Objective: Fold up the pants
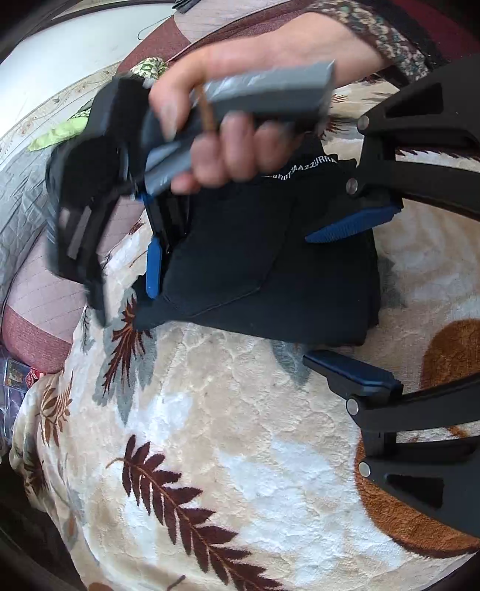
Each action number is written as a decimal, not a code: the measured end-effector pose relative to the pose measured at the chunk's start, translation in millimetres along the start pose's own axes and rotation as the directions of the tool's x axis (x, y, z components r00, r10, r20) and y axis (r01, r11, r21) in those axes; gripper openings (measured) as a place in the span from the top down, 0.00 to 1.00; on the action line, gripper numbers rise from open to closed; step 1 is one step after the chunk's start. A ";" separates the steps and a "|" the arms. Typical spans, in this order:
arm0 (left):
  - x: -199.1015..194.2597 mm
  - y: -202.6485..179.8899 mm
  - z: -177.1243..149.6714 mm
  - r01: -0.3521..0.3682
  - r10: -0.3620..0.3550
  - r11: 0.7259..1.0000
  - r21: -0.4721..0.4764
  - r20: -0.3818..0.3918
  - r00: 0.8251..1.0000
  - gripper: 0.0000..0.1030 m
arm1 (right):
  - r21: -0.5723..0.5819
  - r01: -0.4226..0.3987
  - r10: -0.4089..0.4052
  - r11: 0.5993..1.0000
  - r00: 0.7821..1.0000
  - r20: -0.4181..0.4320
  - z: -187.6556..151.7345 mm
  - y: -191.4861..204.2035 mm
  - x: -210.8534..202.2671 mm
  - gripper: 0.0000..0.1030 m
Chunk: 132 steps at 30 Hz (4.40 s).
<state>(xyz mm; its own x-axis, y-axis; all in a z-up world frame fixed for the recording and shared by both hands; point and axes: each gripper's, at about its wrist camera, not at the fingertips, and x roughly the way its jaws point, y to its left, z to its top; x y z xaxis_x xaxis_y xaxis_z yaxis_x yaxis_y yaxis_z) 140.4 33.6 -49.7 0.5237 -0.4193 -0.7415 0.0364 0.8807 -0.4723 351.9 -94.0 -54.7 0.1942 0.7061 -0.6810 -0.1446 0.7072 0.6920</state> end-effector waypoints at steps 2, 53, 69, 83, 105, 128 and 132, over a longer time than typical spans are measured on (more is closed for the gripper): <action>1.2 -1.5 -0.3 -0.002 0.002 1.000 0.011 0.003 1.000 0.41 | -0.014 0.100 -0.100 0.995 0.995 0.017 10.2 -3.8 2.7 0.48; -106.8 -42.3 -111.2 -0.419 0.365 0.888 0.189 0.264 0.893 0.06 | -0.064 0.509 -0.440 0.858 0.794 0.418 -340.6 -10.2 -152.4 0.23; -94.1 -33.3 -111.9 -0.396 0.360 0.900 0.182 0.203 0.911 0.06 | -0.076 0.516 -0.448 0.853 0.800 0.400 -342.2 -10.1 -141.1 0.23; -108.4 -40.0 -115.2 -0.398 0.345 0.900 0.179 0.266 0.900 0.06 | -0.078 0.522 -0.447 0.849 0.790 0.419 -346.1 -3.9 -144.5 0.22; -216.0 -88.8 -118.3 -0.512 0.327 0.853 0.104 0.657 0.679 0.00 | -0.174 0.474 -0.340 0.863 0.800 0.495 -366.9 37.4 -157.1 0.19; -135.3 -40.2 -114.3 -0.429 0.391 0.893 0.133 0.240 0.888 0.00 | -0.200 0.490 -0.376 0.848 0.824 0.423 -368.3 37.2 -133.1 0.16; -131.1 -37.9 -115.0 -0.420 0.386 0.898 0.134 0.219 0.896 0.00 | -0.201 0.492 -0.381 0.847 0.826 0.416 -368.2 36.0 -130.5 0.16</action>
<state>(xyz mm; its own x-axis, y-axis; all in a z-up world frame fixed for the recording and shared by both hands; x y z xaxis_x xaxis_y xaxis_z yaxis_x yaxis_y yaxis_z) -27.5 29.8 10.7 0.6700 0.0131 -0.7422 -0.0734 0.9961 -0.0487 -35.8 -147.4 -29.1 0.6191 0.2991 -0.7262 -0.2217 0.9536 0.2037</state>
